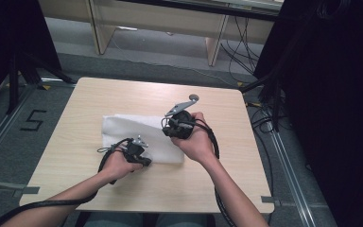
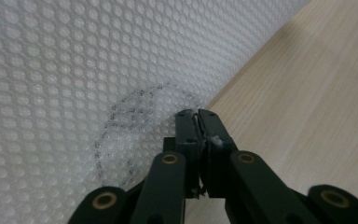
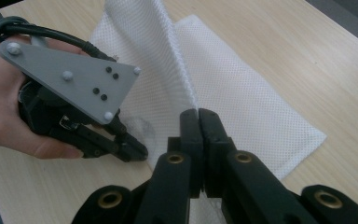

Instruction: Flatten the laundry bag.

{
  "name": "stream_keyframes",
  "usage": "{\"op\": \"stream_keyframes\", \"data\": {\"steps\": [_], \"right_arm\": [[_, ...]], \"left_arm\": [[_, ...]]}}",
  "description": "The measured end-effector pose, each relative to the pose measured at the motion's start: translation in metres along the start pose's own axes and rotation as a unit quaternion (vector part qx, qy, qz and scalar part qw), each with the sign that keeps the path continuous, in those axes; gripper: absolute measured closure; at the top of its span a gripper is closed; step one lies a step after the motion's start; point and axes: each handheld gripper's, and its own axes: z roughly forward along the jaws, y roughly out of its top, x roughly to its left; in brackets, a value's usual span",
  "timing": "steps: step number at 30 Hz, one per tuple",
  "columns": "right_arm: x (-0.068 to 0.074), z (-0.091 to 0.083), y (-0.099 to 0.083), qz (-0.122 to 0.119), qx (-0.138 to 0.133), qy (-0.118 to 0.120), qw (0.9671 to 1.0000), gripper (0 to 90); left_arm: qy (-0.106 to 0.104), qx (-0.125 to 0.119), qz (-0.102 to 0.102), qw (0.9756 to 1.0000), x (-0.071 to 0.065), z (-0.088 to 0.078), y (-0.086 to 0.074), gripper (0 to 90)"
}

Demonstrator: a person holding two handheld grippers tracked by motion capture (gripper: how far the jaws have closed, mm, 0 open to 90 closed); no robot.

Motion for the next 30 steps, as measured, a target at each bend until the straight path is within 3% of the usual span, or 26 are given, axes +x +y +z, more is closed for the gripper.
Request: {"op": "stream_keyframes", "data": {"steps": [5, 7, 8, 11, 12, 16, 17, 20, 22, 23, 24, 26, 27, 29, 30], "right_arm": [[0.001, -0.002, -0.001, 0.002, -0.006, 0.0, 1.0, 90.0], [0.001, -0.003, -0.001, 0.007, -0.006, -0.001, 1.0, 90.0], [-0.001, -0.003, -0.001, -0.016, -0.014, -0.001, 0.9998, 90.0], [0.003, -0.006, 0.0, -0.007, -0.011, 0.005, 0.9999, 90.0], [0.005, -0.006, -0.001, -0.018, -0.018, 0.002, 0.9997, 90.0], [0.009, -0.009, -0.002, -0.003, -0.014, 0.005, 0.9999, 90.0], [0.009, -0.01, -0.003, -0.009, -0.018, 0.004, 0.9998, 90.0], [0.011, -0.011, -0.004, -0.01, -0.02, 0.008, 0.9997, 90.0], [0.01, -0.01, -0.006, -0.022, -0.025, 0.011, 0.9994, 90.0], [0.011, -0.01, -0.007, -0.017, -0.025, 0.011, 0.9995, 90.0], [0.011, -0.01, -0.007, -0.017, -0.025, 0.011, 0.9995, 90.0], [0.013, -0.01, -0.01, -0.02, -0.029, 0.015, 0.9993, 90.0], [0.014, -0.011, -0.012, -0.023, -0.029, 0.02, 0.9991, 90.0], [0.016, -0.012, -0.014, -0.019, -0.027, 0.019, 0.9993, 90.0], [0.018, -0.012, -0.017, -0.025, -0.033, 0.018, 0.999, 90.0]], "left_arm": [[0.007, 0.0, 0.016, 0.9999, 0.003, -0.019, -0.01, 85.5], [0.017, -0.007, 0.003, 0.9998, 0.008, -0.022, -0.014, 86.6], [0.022, -0.007, -0.013, 0.9996, 0.014, -0.021, -0.017, 86.8], [0.021, 0.001, -0.012, 0.9997, 0.019, -0.019, -0.017, 87.2], [0.023, -0.004, -0.018, 0.9996, 0.02, -0.018, -0.016, 87.1], [0.028, -0.008, -0.019, 0.9994, 0.023, -0.016, -0.014, 86.9], [0.036, -0.012, -0.016, 0.9992, 0.025, -0.016, -0.014, 85.9], [0.03, -0.015, -0.019, 0.9993, 0.022, -0.02, -0.016, 85.2], [0.018, -0.02, -0.012, 0.9996, 0.019, -0.035, -0.023, 84.7], [0.016, -0.026, -0.013, 0.9995, 0.019, -0.041, -0.027, 84.5], [0.016, -0.026, -0.013, 0.9995, 0.019, -0.041, -0.027, 84.4], [0.018, -0.032, -0.013, 0.9992, 0.021, -0.057, -0.037, 84.3], [0.023, -0.041, -0.027, 0.9986, 0.025, -0.073, -0.05, 84.2], [0.034, -0.043, -0.036, 0.9979, 0.028, -0.08, -0.057, 84.2], [0.039, -0.05, -0.045, 0.9969, 0.035, -0.093, -0.07, 84.1]]}}
